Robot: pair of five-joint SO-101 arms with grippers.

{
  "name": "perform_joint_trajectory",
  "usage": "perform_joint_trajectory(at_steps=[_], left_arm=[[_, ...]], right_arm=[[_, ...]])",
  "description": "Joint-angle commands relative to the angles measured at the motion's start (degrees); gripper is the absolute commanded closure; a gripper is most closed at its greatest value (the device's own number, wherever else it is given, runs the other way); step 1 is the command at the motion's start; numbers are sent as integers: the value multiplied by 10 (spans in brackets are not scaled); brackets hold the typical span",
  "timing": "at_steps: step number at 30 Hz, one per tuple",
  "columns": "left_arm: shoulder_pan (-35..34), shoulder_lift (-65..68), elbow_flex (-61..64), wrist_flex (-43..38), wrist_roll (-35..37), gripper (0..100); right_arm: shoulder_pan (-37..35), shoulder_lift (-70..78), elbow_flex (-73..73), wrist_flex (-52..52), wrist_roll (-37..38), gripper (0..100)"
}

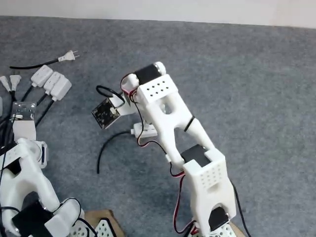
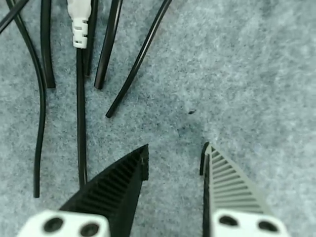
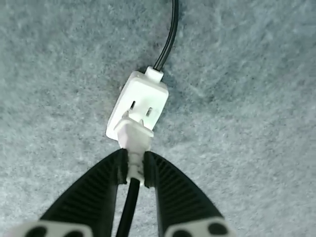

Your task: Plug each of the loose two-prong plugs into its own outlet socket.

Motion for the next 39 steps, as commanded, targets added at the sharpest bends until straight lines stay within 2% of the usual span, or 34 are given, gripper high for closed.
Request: perform_joint_trajectory(at_steps=[1,15,31,39], left_arm=[[-2,-17,-1,-7,-6,803],[-3,-17,-1,4,-7,803],[-2,-17,10,13,-7,803],[-2,-17,10,28,-8,803]], right_arm=[[-11,-10,-27,-8,-8,991],[-34,-8,-27,-10,-5,991],[-4,-7,-26,-5,51,991],[-3,-8,-26,-5,51,991]])
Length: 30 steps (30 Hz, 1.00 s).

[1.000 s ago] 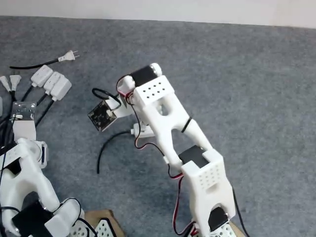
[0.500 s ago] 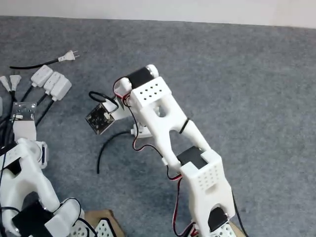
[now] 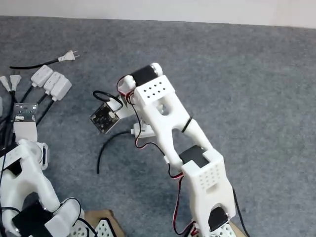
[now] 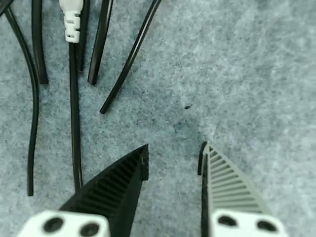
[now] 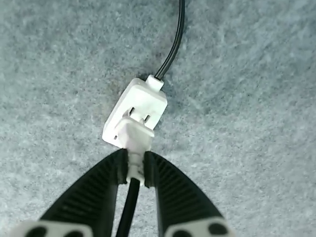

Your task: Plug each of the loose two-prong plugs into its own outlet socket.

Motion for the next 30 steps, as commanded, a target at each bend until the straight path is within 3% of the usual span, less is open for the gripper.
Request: perform_joint_trajectory(at_steps=[1,16,22,30], left_arm=[[-2,-17,0,26,-4,803],[-4,-17,9,31,-24,803],[-4,-17,6,30,-24,803],[-12,-17,8,31,-24,803]], right_arm=[[7,-7,-26,-4,8,991],[-2,15,-26,-51,-10,991],[-5,15,-35,25,-10,991],[-12,56,-42,29,-37,991]])
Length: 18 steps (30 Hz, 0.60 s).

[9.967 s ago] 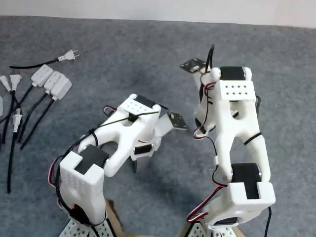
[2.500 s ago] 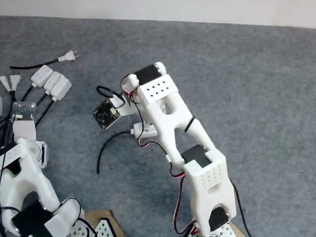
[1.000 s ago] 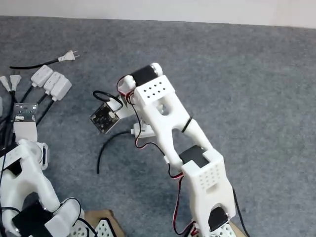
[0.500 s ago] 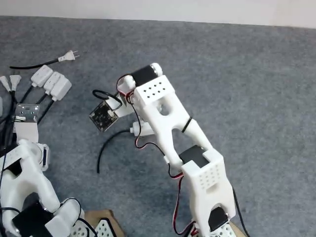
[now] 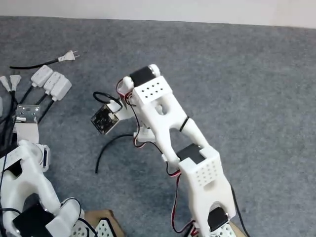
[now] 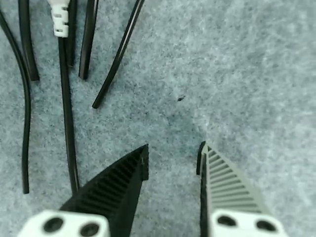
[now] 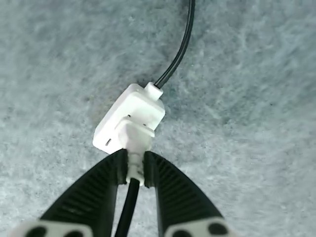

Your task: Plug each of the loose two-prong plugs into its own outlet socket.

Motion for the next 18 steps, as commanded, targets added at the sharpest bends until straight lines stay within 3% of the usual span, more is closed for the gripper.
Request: perform_joint_trajectory(at_steps=[1,13,18], left_arm=[[-15,-11,0,15,-5,803],[-22,-12,-49,17,-2,803],[-21,-12,-108,76,-2,803]], right_arm=[[-15,13,-18,5,-24,990],[-22,83,-17,-7,-90,990],[-21,114,-17,-7,-138,990]])
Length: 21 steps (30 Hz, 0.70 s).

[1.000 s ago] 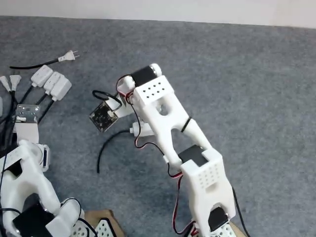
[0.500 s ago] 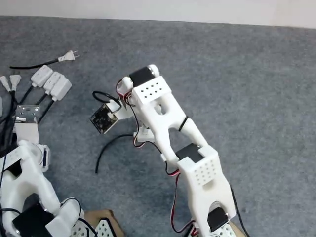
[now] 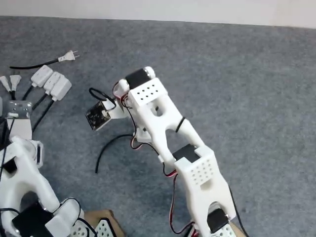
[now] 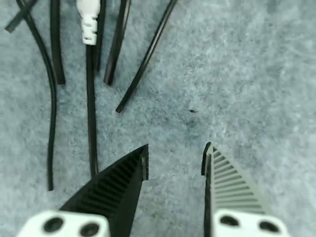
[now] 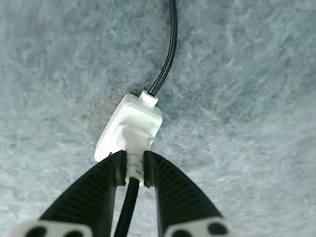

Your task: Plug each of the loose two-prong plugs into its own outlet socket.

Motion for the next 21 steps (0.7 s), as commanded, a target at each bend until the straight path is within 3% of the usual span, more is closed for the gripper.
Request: perform_joint_trajectory(at_steps=[1,9,21], left_arm=[[-5,-12,-61,47,-2,803],[6,-13,-156,120,18,803],[54,-17,-204,179,33,803]], right_arm=[[-10,38,7,-10,-39,990],[-7,62,9,-7,-95,990],[21,108,10,-9,-139,990]])
